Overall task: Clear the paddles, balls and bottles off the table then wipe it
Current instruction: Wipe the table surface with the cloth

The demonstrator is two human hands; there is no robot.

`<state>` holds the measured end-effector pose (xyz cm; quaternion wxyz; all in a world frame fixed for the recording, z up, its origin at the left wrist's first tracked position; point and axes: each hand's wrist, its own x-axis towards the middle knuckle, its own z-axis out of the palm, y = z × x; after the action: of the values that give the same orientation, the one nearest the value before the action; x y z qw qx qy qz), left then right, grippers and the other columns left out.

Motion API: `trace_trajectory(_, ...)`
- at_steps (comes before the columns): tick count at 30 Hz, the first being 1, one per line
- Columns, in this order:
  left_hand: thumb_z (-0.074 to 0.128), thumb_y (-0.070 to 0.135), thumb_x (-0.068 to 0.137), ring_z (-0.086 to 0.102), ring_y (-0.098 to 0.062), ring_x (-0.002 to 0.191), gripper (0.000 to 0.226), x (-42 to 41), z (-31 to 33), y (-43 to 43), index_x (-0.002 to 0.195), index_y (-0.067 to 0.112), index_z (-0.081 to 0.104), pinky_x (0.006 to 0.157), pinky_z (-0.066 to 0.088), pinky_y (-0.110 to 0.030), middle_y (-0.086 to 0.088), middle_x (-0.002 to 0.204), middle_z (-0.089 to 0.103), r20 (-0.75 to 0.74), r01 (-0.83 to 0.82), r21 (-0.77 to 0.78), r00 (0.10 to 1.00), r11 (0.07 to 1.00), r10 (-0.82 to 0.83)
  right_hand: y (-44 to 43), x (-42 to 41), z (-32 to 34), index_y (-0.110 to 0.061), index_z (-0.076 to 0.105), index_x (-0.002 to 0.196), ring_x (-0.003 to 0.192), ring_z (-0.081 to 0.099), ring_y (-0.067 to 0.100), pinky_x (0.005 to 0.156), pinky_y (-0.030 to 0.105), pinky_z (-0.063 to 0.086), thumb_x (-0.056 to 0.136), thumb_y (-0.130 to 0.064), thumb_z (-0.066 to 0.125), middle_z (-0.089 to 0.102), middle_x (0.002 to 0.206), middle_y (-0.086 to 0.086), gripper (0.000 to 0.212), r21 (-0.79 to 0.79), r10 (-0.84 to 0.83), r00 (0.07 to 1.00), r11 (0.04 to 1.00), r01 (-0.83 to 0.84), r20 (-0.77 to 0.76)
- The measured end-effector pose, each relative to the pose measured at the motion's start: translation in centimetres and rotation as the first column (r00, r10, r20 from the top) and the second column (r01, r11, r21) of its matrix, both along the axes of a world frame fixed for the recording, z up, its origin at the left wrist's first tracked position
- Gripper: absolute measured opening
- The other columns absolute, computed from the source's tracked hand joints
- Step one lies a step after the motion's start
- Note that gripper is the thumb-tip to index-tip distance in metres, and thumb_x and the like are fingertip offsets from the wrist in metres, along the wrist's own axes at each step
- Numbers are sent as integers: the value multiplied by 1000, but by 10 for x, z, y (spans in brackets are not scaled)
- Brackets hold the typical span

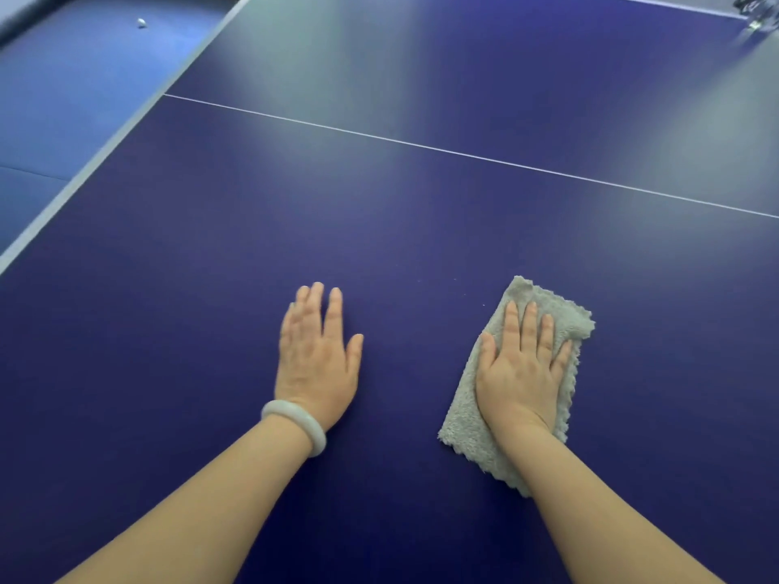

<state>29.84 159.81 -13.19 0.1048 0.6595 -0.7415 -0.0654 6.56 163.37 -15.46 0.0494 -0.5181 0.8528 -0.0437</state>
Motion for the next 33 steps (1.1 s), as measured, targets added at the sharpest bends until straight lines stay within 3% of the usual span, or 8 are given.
trace_trajectory(6, 10, 58, 95, -7, -29, 151, 79, 67, -1, -22, 157, 10, 2, 124, -1, -42, -15, 164, -2, 200, -184, 166, 968, 969, 150, 1, -1, -1, -26, 0, 158, 153, -7, 19, 122, 48, -10, 100, -48, 4, -3, 166, -3, 62, 8, -13, 1000, 1000, 13, 0)
trace_trajectory(15, -6, 60, 88, -6, -29, 152, 85, 67, -1, -23, 157, 12, 1, 123, -2, -43, -13, 164, 0, 203, -185, 134, 967, 973, 156, -77, 17, 12, -22, -1, 159, 152, -9, 24, 121, 54, -8, 102, -43, 9, -7, 166, 2, 62, 62, -181, 981, 982, 177, 64)
trace_trajectory(19, 6, 59, 95, -7, -29, 152, 78, 66, -2, -23, 157, 12, 1, 123, -2, -44, -13, 164, -1, 202, -183, 137, 967, 974, 154, -101, 57, 12, -26, -3, 158, 152, -12, 18, 121, 47, -14, 101, -45, 7, -9, 166, -2, 61, 50, 179, 980, 982, -183, 86)
trace_trajectory(22, -2, 59, 92, -4, -30, 152, 81, 68, -1, -24, 157, 11, 3, 124, 0, -45, -14, 164, 3, 207, -180, 136, 967, 974, 150, -58, 53, 13, -31, -4, 157, 151, -15, 10, 122, 40, -13, 97, -51, 2, -11, 164, -11, 63, 38, 404, 912, 913, -407, 69)
trace_trajectory(24, -6, 57, 92, -1, -32, 152, 81, 68, -4, -23, 157, 10, 7, 124, 3, -46, -16, 164, 6, 211, -177, 146, 967, 973, 144, -31, 25, 12, -33, -4, 157, 151, -13, 9, 123, 39, -11, 98, -51, 2, -10, 164, -13, 62, 40, 295, 953, 954, -298, 64)
trace_trajectory(26, 0, 55, 97, 9, -34, 151, 77, 68, -5, -23, 156, 8, 17, 123, 10, -48, -18, 161, 16, 220, -180, 156, 965, 971, 144, -24, -2, 14, -31, -4, 157, 152, -10, 12, 123, 42, -9, 101, -47, 5, -7, 166, -7, 59, 58, 37, 997, 997, -41, 61)
trace_trajectory(29, 15, 56, 93, 24, -37, 147, 80, 69, -9, -23, 150, 3, 35, 119, 21, -51, -22, 155, 32, 182, -178, 163, 972, 970, 148, -62, -10, 17, -23, 2, 159, 153, -5, 22, 122, 51, -6, 102, -42, 7, -3, 166, 1, 60, 62, -239, 969, 970, 235, 63)
trace_trajectory(33, 22, 54, 92, 28, -38, 145, 78, 71, -15, -25, 147, 1, 40, 117, 22, -52, -24, 151, 37, 163, -151, 115, 978, 982, 131, -160, 19, 22, -22, 3, 159, 153, -6, 24, 121, 51, -9, 103, -39, 9, -5, 166, 2, 59, 57, -175, 976, 984, 169, 133)
